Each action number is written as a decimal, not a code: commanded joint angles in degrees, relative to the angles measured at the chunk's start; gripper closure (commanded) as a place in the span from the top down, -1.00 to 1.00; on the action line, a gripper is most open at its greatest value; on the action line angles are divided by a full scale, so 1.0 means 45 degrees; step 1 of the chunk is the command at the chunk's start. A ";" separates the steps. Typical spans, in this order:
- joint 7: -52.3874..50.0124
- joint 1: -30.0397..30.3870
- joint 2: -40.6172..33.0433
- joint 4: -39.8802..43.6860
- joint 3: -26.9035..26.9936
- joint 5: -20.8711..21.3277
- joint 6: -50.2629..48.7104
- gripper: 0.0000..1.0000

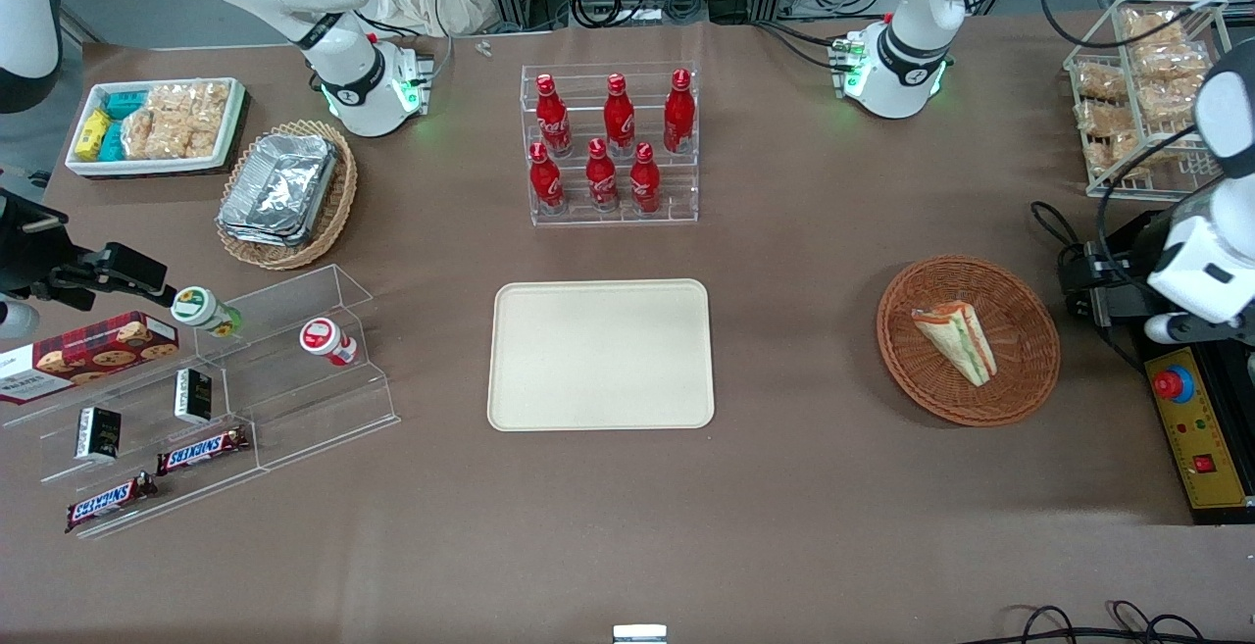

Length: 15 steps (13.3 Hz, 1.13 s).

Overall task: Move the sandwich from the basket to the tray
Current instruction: 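Move the left gripper over the wrapped sandwich in the wicker basket, then lower the open left gripper around the sandwich and close it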

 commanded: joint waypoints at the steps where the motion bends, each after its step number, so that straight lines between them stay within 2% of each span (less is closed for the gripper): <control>1: -0.1227 -0.0458 -0.0650 -0.1703 0.0161 -0.0334 0.1336 1.00; 4: -0.2711 -0.0479 -0.0455 -0.3088 0.0122 -0.0979 0.3482 1.00; 6: -0.3492 -0.0499 -0.0047 -0.3832 -0.0053 -0.0999 0.4695 1.00; 11: -0.5485 -0.0518 0.1730 -0.3972 -0.0542 -0.0999 0.6690 0.99; 15: -0.5586 -0.0441 0.2357 -0.4926 -0.0523 -0.0999 0.8932 0.99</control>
